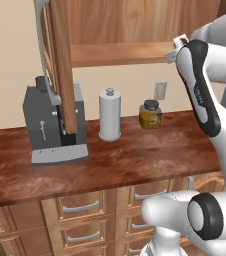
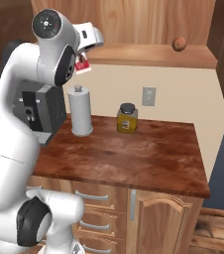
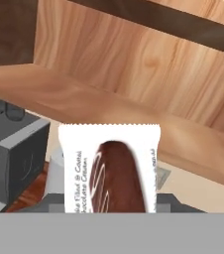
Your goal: Pick the jam and bar from the counter and place them in the cabinets closest to them.
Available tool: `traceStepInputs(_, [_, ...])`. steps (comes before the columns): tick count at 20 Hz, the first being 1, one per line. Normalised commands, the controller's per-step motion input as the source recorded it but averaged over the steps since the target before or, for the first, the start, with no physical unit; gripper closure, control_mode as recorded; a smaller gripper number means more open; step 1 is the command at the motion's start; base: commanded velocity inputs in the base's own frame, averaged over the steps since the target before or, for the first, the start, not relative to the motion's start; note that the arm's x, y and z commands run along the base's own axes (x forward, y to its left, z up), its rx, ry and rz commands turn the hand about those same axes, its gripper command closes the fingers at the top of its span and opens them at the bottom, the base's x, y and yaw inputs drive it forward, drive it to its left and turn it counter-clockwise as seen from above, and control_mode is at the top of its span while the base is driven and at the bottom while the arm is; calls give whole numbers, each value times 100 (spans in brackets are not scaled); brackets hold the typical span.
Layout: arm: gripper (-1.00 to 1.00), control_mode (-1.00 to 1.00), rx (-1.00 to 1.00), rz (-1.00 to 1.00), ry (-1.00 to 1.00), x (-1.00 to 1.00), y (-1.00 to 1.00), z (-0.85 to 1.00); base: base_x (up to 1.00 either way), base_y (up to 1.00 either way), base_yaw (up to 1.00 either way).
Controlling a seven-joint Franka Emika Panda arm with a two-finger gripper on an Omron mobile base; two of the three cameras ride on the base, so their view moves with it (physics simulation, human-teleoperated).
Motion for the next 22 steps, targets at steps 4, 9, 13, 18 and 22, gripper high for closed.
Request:
traceStepInputs(4, [100, -100, 0, -3, 2, 71, 17, 5, 0, 0, 0])
traceStepInputs(9, [100, -100, 1, -3, 2, 83, 12, 15, 0, 0, 0])
traceStepInputs(13, [100, -100, 4, -1, 5, 90, 2, 14, 0, 0, 0])
traceStepInputs(18, [100, -100, 5, 0, 6, 95, 0, 4, 0, 0, 0])
traceStepInputs(22, [100, -100, 4, 0, 5, 96, 0, 0, 0, 0, 0])
